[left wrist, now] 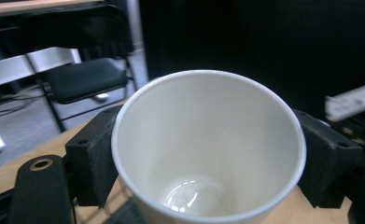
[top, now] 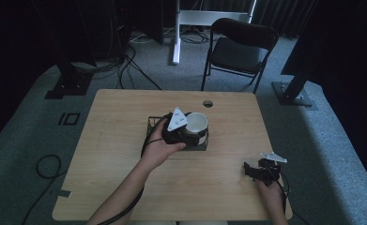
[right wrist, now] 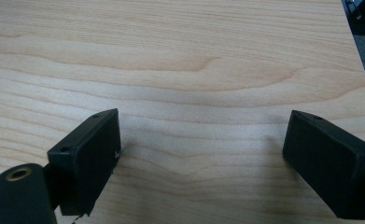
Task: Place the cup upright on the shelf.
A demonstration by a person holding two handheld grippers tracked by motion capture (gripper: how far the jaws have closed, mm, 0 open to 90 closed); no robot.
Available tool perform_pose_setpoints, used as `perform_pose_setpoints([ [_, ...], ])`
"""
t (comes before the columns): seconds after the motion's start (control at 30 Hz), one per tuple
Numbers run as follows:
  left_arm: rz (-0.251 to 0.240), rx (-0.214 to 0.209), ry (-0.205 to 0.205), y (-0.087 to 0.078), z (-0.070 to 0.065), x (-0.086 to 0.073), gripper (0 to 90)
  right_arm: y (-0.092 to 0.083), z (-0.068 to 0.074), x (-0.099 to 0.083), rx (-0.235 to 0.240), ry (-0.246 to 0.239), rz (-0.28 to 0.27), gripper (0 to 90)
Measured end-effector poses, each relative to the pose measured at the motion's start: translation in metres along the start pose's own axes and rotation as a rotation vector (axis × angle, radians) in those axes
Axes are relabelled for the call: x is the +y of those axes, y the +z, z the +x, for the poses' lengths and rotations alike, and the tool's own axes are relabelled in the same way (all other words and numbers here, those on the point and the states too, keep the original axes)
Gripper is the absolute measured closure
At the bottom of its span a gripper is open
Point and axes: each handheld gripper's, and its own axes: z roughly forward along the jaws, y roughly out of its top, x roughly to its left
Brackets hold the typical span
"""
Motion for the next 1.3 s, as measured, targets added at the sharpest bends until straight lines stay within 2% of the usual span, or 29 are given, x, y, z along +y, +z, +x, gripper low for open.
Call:
perform_pose_setpoints([
  [0.03,0.000,0.000,0.000,0.000,0.000,0.000,20.3,0.000,0.000,0.000,0.000,0.000,0.000,10.8],
  [0.07,-0.003,0.024,-0.028,-0.001,0.006,0.000,20.3,0.000,0.000,0.000,0.000,0.000,0.000,10.8],
  [0.13,0.002,0.060,-0.023,-0.001,0.011,-0.002,20.3,0.000,0.000,0.000,0.000,0.000,0.001,10.8],
  [0.3,-0.024,0.130,-0.077,-0.001,0.022,-0.004,20.3,0.000,0.000,0.000,0.000,0.000,0.000,10.8],
  [0.43,-0.020,0.207,-0.123,0.001,0.031,-0.009,20.3,0.000,0.000,0.000,0.000,0.000,0.001,10.8],
  [0.57,-0.001,0.218,-0.156,0.006,0.038,-0.016,20.3,0.000,0.000,0.000,-0.001,0.000,0.000,10.8],
  [0.73,0.024,0.264,-0.185,0.013,0.045,-0.028,20.4,0.000,0.000,0.000,0.000,0.000,0.001,10.8],
  [0.77,0.034,0.276,-0.178,0.015,0.046,-0.030,20.4,0.000,0.000,0.000,0.000,0.000,0.001,10.8],
  [0.83,0.046,0.289,-0.200,0.018,0.047,-0.034,20.4,0.000,0.000,0.000,0.000,0.000,0.001,10.8],
  [0.93,0.076,0.312,-0.207,0.022,0.048,-0.039,20.4,0.000,0.000,0.000,0.000,0.000,0.001,10.8],
  [1.1,0.097,0.326,-0.225,0.027,0.048,-0.044,20.4,0.000,0.000,0.000,0.001,-0.001,0.001,10.8],
  [1.17,0.103,0.331,-0.219,0.029,0.047,-0.045,20.4,0.000,0.000,0.000,0.001,-0.001,0.002,10.8],
  [1.3,0.109,0.335,-0.244,0.032,0.047,-0.051,20.3,-0.001,0.000,0.000,0.002,-0.002,0.002,10.8],
])
